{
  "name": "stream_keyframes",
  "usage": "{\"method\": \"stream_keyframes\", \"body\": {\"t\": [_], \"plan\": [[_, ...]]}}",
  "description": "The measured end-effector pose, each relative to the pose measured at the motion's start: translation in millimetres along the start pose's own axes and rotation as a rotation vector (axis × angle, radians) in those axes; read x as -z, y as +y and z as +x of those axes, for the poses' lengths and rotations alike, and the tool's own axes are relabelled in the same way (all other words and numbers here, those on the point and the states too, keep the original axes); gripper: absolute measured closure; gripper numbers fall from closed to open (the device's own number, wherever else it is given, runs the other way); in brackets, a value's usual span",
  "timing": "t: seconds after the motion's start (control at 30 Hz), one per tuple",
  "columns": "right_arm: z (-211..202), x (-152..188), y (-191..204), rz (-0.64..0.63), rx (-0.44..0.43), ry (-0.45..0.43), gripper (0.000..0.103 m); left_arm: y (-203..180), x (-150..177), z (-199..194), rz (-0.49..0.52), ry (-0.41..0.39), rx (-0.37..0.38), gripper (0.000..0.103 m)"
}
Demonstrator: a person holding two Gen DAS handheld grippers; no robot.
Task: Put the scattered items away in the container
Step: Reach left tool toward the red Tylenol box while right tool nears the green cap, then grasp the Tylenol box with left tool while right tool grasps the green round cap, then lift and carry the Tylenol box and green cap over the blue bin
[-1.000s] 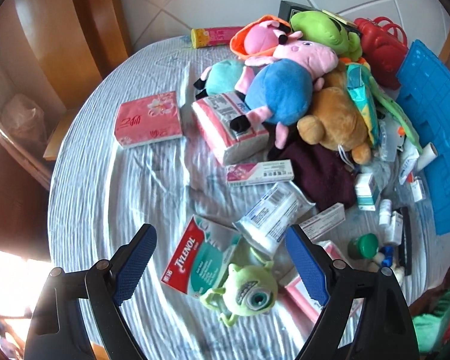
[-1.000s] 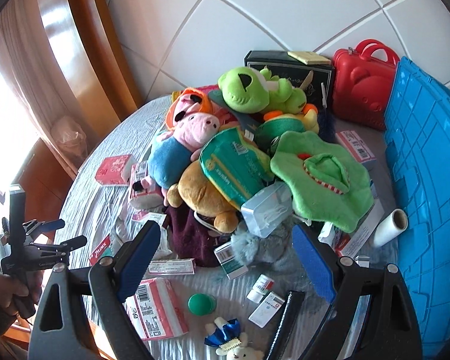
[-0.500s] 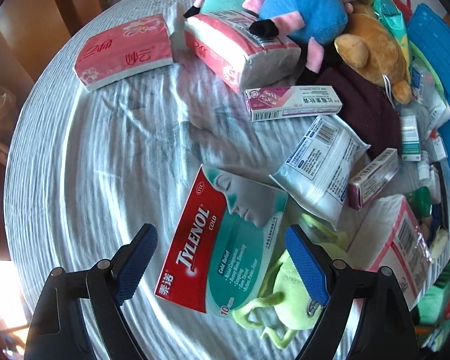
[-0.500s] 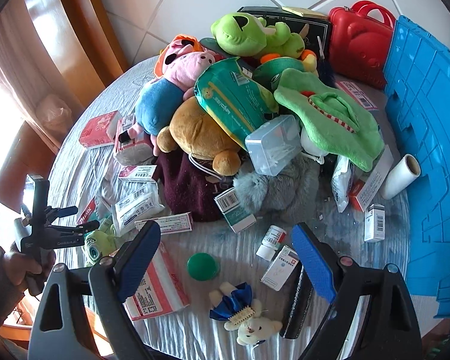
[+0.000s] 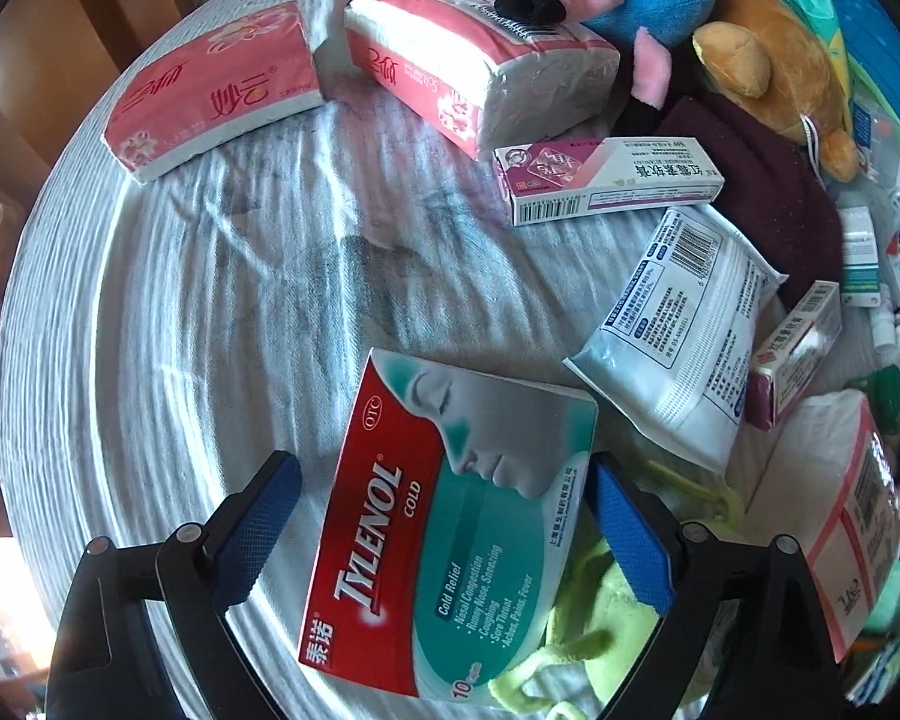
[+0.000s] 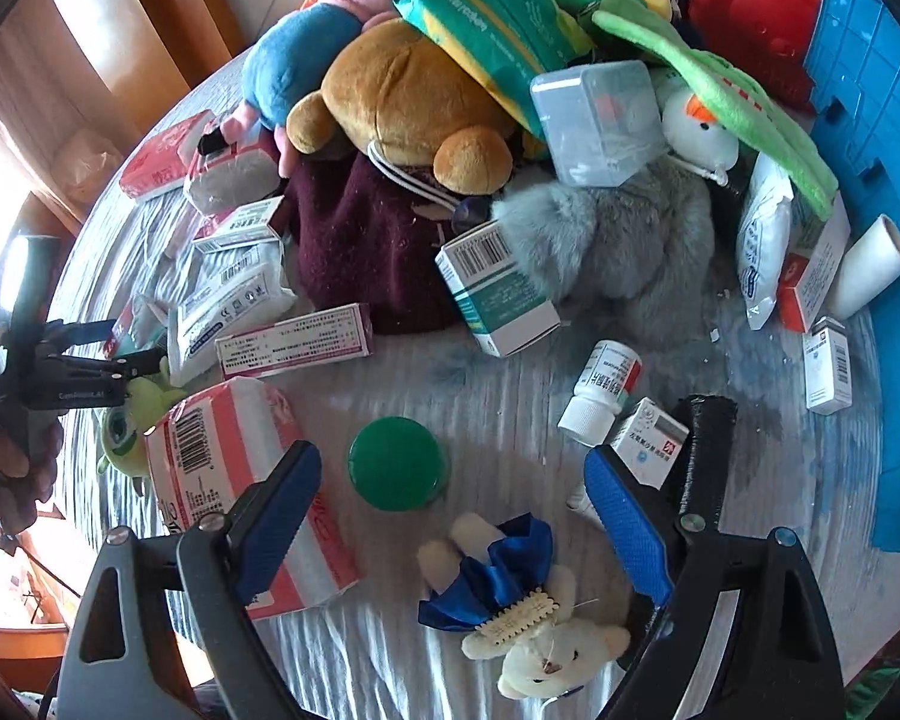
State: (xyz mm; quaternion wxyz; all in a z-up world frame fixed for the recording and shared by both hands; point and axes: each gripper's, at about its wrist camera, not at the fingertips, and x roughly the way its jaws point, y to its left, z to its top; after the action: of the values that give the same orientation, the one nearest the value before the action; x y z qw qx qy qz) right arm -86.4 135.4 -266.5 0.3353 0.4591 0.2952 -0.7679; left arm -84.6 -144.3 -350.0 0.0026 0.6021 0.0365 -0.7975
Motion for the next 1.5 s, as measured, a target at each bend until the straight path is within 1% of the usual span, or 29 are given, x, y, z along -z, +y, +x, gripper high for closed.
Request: {"method": "stream_keyframes", "body": {"t": [0.03,0.07,0.13,0.27,0.37,0.6,0.63,0.73,0.8,1.0,1.17,1.2,1.23,1.27,1.3,1.33,1.37,1.43,1.5], "plan": [[4,1,1,-0.002,0.002,0.003,0.013,-1,1,-2,0.009,-0.01,0.003,0.02],[7,2,1,-0.002,0.003,0.009,0.013,-3,1,-6,0.021,-0.02,0.003,0.026],[12,4,0,0.002,0.001,0.016,0.013,-4,3,-7,0.021,-0.007,-0.001,0.026],[21,6,1,-0.005,-0.006,0.029,0.013,9,8,-12,-0.047,0.0,0.019,0.027],[28,7,3,-0.024,0.006,0.039,0.013,20,13,-19,-0.096,-0.006,0.026,0.027],[44,6,12,-0.065,0.029,0.058,0.014,27,20,-36,-0.121,-0.024,0.009,0.027],[46,6,13,-0.066,0.024,0.065,0.016,27,20,-38,-0.125,-0.025,0.009,0.027],[48,5,16,-0.075,0.024,0.07,0.035,27,18,-43,-0.136,-0.028,0.016,0.027],[48,5,18,-0.083,0.024,0.077,0.062,25,16,-47,-0.134,-0.038,0.013,0.027],[36,0,13,-0.068,0.028,0.06,0.062,21,9,-59,-0.146,-0.062,0.019,0.027],[13,-11,13,-0.073,0.016,0.022,0.062,14,3,-74,-0.151,-0.089,0.016,0.027],[8,-14,13,-0.076,0.013,0.013,0.062,13,9,-80,-0.15,-0.096,0.014,0.027],[3,-16,13,-0.08,0.009,0.004,0.062,15,5,-84,-0.151,-0.102,0.014,0.027],[-2,-18,12,-0.085,0.007,-0.007,0.062,18,14,-90,-0.152,-0.109,0.013,0.027],[-8,-21,12,-0.089,0.003,-0.017,0.062,25,2,-86,-0.152,-0.115,0.01,0.027],[-13,-24,12,-0.093,-0.001,-0.025,0.062,24,1,-91,-0.153,-0.121,0.008,0.027],[-19,-26,11,-0.097,-0.004,-0.035,0.063,36,-8,-92,-0.153,-0.128,0.007,0.027],[-30,-28,13,-0.107,-0.01,-0.056,0.062,44,-12,-94,-0.155,-0.145,0.003,0.027],[-41,-32,14,-0.116,-0.016,-0.076,0.062,43,-13,-105,-0.158,-0.161,-0.001,0.027]]}}
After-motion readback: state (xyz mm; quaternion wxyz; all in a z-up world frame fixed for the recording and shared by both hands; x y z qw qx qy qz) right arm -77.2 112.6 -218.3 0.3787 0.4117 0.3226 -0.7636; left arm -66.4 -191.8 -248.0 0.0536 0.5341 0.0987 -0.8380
